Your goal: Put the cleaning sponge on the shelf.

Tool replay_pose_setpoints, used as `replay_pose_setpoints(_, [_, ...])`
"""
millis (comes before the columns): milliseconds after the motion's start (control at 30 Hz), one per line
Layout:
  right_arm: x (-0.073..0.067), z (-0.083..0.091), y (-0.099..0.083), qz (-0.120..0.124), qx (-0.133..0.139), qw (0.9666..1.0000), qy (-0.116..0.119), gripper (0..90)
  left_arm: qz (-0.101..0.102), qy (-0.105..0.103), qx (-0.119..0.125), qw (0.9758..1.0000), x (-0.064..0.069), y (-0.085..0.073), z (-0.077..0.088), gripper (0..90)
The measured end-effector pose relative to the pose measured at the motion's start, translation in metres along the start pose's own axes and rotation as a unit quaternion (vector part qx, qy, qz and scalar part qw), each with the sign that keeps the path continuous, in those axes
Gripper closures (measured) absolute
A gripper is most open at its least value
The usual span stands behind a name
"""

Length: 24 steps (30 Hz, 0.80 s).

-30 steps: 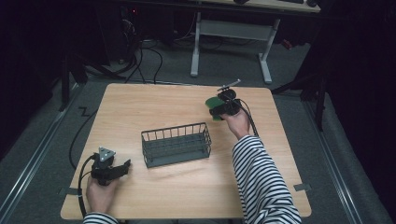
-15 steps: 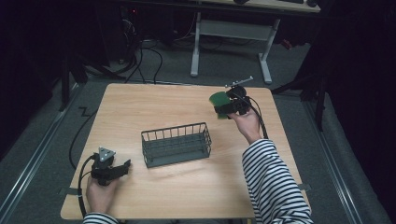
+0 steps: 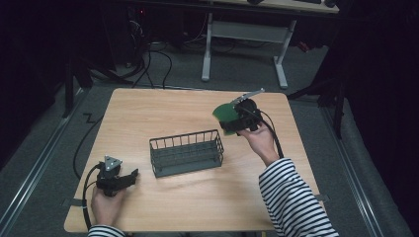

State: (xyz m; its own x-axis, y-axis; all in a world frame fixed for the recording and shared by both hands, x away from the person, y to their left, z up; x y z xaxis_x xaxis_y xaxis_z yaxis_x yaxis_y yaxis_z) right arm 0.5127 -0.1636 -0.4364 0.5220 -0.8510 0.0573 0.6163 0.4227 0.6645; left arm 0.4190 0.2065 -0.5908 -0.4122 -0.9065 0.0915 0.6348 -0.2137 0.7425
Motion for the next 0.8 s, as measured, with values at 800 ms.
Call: replay_pose_setpoints(800, [-0.077,-0.025,0.001,0.057,-0.013,0.9974,0.042,26.8,0.006,-0.006,0.002,1.0000,-0.001,0.000,0.001,27.2])
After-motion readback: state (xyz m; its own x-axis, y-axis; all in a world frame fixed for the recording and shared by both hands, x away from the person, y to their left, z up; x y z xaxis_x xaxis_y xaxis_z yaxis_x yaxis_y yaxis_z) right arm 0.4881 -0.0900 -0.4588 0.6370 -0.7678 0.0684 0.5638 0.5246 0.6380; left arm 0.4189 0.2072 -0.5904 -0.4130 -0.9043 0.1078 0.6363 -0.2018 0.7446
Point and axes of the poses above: each handheld gripper's, and its own axes: z roughly backward along the jaws, y roughly out of its top, x roughly to its right, the point moved 8 cm from there along -z, roughly forward along the jaws, and after that the axes turned 6 degrees about -y, right-handed, at the moved point
